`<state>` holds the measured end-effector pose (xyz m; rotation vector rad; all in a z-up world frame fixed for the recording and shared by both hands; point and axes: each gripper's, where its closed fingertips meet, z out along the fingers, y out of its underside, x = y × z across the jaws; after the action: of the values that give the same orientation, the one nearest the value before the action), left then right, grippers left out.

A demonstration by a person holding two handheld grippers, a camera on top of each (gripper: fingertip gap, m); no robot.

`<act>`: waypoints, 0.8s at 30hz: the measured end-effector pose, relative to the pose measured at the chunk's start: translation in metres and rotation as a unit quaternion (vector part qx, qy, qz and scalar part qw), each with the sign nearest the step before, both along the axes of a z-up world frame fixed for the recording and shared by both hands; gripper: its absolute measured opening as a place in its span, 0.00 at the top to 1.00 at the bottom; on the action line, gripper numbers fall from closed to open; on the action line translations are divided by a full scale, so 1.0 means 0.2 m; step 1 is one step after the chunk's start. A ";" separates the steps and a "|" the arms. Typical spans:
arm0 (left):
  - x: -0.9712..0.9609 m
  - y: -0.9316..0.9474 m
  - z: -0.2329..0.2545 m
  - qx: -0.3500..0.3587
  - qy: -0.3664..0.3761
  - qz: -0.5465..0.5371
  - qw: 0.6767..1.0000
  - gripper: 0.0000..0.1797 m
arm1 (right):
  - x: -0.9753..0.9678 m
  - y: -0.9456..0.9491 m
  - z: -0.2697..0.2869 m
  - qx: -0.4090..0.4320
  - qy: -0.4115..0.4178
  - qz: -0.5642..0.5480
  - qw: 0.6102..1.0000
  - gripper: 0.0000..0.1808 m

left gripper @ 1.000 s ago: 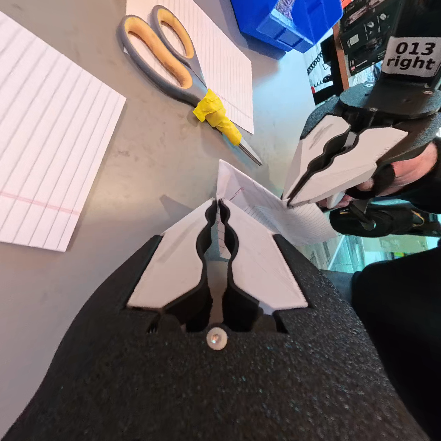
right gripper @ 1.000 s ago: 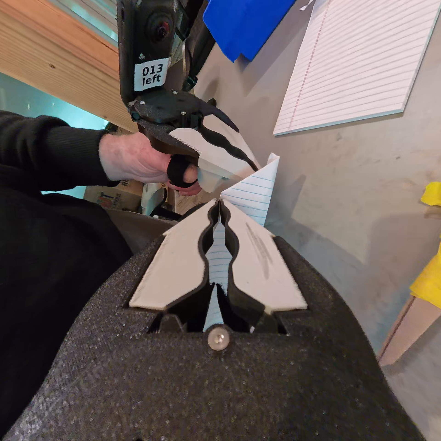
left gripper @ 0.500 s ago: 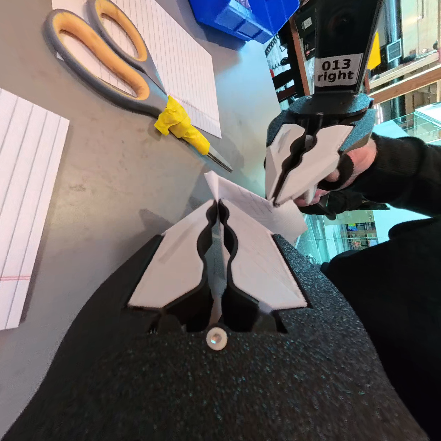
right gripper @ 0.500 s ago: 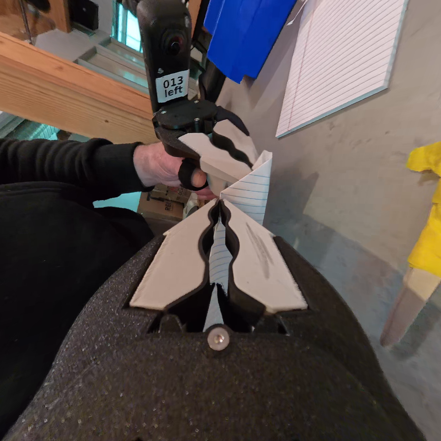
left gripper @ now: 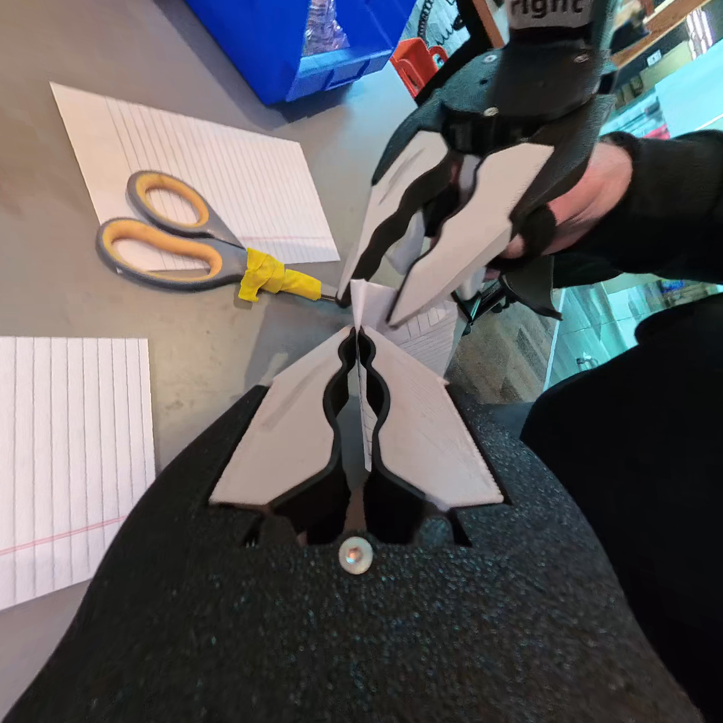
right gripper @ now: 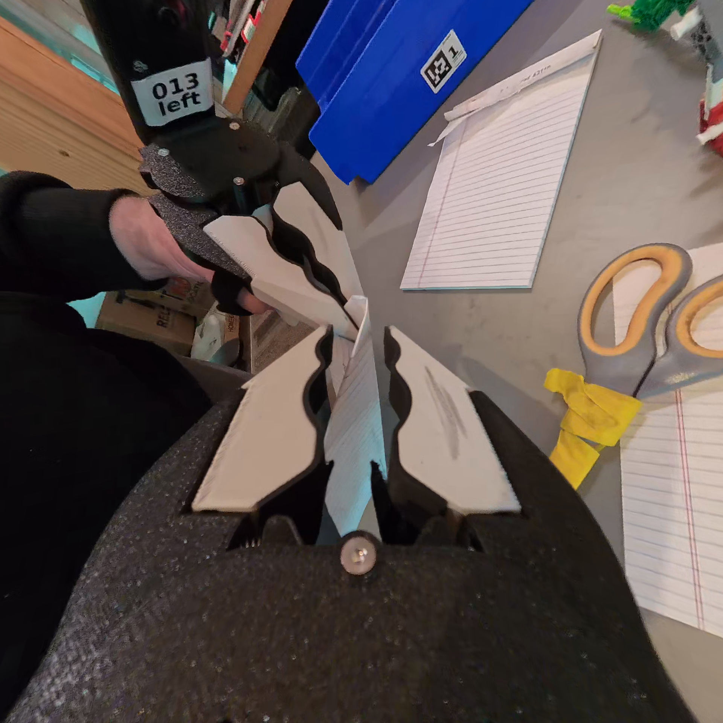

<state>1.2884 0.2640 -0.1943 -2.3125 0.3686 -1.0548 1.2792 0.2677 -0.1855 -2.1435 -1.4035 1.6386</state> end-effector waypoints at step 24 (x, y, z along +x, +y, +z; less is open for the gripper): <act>-0.01 -0.04 0.27 -0.029 -0.163 -0.049 0.985 0.96 | -0.02 -0.09 0.17 0.064 0.070 0.078 0.992 1.00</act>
<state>1.2857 0.2563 -0.1400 -2.1371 0.3268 -1.4841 1.2760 0.2507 -0.1521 -1.8551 -1.6196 1.6611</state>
